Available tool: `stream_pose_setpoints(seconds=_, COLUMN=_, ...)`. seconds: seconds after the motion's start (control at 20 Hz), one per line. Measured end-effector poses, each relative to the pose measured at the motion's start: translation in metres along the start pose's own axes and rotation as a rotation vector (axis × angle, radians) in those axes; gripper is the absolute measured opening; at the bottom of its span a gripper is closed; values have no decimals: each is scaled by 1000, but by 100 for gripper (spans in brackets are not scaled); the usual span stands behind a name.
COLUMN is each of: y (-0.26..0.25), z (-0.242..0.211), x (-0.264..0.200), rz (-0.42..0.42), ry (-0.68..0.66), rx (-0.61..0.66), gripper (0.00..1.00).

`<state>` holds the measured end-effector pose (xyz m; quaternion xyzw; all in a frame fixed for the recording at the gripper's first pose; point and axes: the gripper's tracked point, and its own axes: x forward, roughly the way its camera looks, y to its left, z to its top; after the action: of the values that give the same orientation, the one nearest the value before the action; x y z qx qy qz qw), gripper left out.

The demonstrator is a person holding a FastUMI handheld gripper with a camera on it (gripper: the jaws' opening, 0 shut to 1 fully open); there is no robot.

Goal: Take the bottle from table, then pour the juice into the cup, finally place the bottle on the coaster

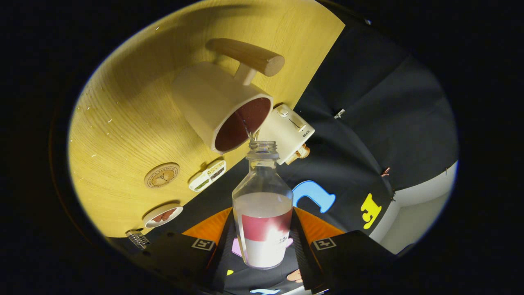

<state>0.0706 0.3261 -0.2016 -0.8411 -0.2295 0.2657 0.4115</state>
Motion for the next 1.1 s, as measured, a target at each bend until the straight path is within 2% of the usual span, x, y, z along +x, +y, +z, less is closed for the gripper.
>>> stream_pose_setpoints(seconds=0.6, y=-16, z=16, x=3, rz=-52, ry=-104, rx=-156, gripper=71)
stream_pose_setpoints(seconds=1.1, y=-14, z=22, x=6, rz=-20, ry=-103, rx=-239, gripper=71)
